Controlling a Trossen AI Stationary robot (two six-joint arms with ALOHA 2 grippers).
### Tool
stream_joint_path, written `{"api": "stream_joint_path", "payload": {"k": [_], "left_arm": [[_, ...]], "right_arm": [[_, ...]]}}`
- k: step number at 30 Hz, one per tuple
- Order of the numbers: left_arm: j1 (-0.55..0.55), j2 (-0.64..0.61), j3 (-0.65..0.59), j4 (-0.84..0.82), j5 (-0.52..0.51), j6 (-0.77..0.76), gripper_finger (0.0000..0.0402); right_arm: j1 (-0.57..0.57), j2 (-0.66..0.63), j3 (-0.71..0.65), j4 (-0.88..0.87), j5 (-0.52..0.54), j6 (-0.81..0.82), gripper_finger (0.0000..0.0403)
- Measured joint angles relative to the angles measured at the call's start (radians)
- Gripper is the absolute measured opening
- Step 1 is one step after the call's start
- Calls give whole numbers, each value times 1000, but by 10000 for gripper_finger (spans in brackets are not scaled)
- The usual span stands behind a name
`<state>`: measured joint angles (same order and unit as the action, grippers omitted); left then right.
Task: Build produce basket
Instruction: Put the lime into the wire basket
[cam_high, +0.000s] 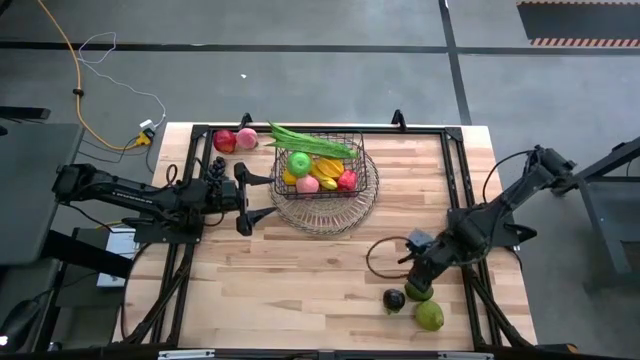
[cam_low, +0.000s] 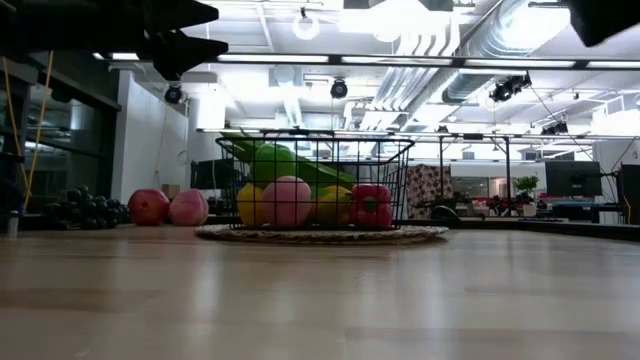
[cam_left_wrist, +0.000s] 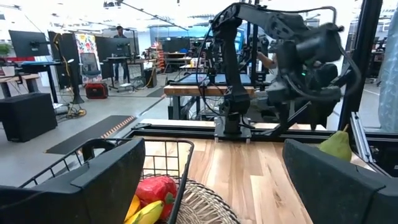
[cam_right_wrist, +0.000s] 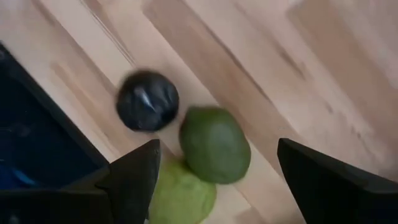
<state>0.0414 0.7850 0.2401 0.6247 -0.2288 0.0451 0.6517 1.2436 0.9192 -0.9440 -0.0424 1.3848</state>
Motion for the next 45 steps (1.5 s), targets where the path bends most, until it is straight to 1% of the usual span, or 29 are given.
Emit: {"api": "stream_joint_path", "payload": {"k": [5, 9, 17, 29, 38, 45], "left_arm": [[0, 0, 0, 0, -28, 10, 369], [0, 0, 0, 0, -29, 11, 369], [0, 0, 0, 0, -29, 11, 369], [0, 0, 0, 1, -29, 11, 369], [0, 0, 0, 1, -28, 11, 369], [0, 0, 0, 1, -35, 11, 369]], "right_arm": [[31, 82, 0, 24, -36, 13, 314], [53, 143, 4, 53, -68, 13, 314], [78, 247, 67, 51, -63, 0, 314], [78, 398, 70, 71, -97, -99, 314], [78, 450, 67, 59, -86, -112, 314], [75, 459, 67, 42, -86, -173, 311]]}}
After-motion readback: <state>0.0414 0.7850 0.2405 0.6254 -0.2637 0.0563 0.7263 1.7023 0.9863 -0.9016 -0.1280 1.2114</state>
